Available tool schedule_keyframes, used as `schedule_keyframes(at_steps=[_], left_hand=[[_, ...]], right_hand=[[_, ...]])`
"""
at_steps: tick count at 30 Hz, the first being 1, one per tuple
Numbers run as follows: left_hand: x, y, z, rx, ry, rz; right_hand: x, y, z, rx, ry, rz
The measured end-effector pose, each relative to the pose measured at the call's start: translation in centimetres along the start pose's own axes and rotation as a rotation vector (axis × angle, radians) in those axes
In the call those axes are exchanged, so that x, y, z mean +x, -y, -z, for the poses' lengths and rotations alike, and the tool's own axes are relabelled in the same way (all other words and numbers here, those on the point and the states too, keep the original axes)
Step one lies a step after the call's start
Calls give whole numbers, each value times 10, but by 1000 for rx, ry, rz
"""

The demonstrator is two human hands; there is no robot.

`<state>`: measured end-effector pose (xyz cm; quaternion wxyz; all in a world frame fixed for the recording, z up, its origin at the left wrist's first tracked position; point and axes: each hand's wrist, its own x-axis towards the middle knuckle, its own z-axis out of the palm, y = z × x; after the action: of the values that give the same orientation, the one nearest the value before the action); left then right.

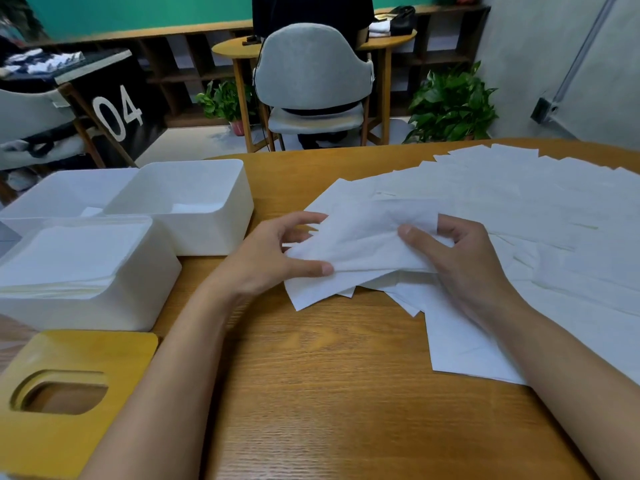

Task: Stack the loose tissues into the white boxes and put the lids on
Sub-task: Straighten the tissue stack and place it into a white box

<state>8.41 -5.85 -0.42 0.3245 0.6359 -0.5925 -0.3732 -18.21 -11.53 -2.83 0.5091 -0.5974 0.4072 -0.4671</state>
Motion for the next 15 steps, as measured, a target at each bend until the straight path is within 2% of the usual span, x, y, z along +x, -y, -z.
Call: schedule_keyframes(at_steps=[2, 5, 11, 15], left_hand=[[0, 4, 5, -73, 102, 54], [-2, 6, 11, -161, 220, 29], [1, 2, 5, -367, 100, -86], [2, 4, 8, -576, 135, -161]], right_hand=[[1, 0, 0, -10, -15, -5], [2, 0, 3, -2, -43, -18], [5, -3, 4, -11, -80, -42], [5, -2, 5, -18, -95, -55]])
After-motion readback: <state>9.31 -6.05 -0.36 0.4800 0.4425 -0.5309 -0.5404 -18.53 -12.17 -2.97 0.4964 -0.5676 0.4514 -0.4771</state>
